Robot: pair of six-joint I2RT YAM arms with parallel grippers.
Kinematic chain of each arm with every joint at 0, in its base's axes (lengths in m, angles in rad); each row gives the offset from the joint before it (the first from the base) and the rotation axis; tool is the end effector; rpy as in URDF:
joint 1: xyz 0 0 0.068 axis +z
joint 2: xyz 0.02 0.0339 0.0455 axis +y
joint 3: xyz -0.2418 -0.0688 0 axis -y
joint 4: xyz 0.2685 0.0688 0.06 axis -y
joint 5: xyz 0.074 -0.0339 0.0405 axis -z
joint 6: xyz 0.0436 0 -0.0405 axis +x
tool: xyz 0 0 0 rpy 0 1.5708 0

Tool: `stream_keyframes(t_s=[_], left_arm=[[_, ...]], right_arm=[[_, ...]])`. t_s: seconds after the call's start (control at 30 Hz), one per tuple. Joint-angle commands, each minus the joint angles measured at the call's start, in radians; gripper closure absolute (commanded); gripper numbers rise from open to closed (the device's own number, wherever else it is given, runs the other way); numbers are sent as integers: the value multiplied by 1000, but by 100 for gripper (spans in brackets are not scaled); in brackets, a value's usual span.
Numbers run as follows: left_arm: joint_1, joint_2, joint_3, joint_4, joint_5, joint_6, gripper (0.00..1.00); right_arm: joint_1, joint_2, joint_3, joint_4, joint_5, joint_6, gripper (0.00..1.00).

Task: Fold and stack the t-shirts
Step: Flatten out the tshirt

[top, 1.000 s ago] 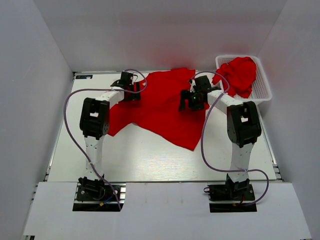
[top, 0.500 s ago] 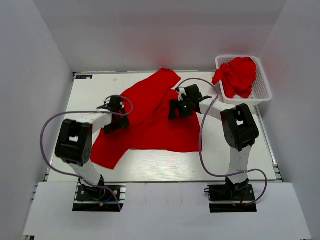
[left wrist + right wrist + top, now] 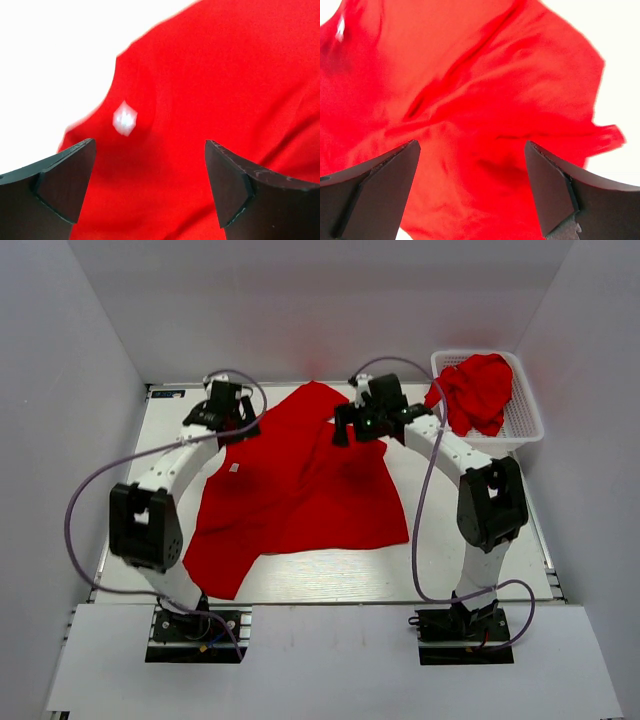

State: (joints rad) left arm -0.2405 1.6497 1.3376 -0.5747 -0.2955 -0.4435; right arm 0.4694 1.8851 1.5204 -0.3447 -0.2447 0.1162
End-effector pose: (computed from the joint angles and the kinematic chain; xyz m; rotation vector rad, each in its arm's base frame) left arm 0.3780 -0.0796 0.2395 -0.3702 2.3780 0.0501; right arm 0.4012 0.2153 0.2280 -0.5366 2.2606 0.5807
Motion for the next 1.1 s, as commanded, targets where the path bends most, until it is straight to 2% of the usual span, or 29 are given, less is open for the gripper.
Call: stream_keyframes(t_s=[0.0, 0.1, 0.3, 0.47, 0.63, 0.77, 0.9, 1.0, 1.03, 1.07], left_arm=[[15, 137, 141, 7, -89, 93, 0], [26, 306, 357, -14, -65, 173, 0], [64, 579, 599, 10, 97, 333, 0], [64, 641, 611, 51, 159, 456, 0], [64, 660, 580, 53, 101, 465, 0], [64, 697, 571, 29, 44, 465, 0], [64, 717, 560, 29, 64, 465, 12], [64, 726, 551, 38, 129, 456, 27], [64, 726, 551, 38, 145, 447, 37], [73, 739, 551, 38, 157, 447, 43]], right_arm=[[-20, 70, 136, -117, 221, 66, 10], [-58, 132, 223, -151, 295, 112, 10], [-127, 247, 380, -189, 354, 119, 10], [-161, 339, 448, -223, 298, 83, 10], [-166, 402, 471, -224, 213, 28, 10], [-164, 436, 468, -214, 223, 4, 10], [-158, 471, 465, -226, 222, 3, 10], [-155, 486, 454, -226, 235, 7, 15], [-159, 486, 451, -227, 240, 5, 20], [-153, 485, 443, -223, 240, 10, 23]])
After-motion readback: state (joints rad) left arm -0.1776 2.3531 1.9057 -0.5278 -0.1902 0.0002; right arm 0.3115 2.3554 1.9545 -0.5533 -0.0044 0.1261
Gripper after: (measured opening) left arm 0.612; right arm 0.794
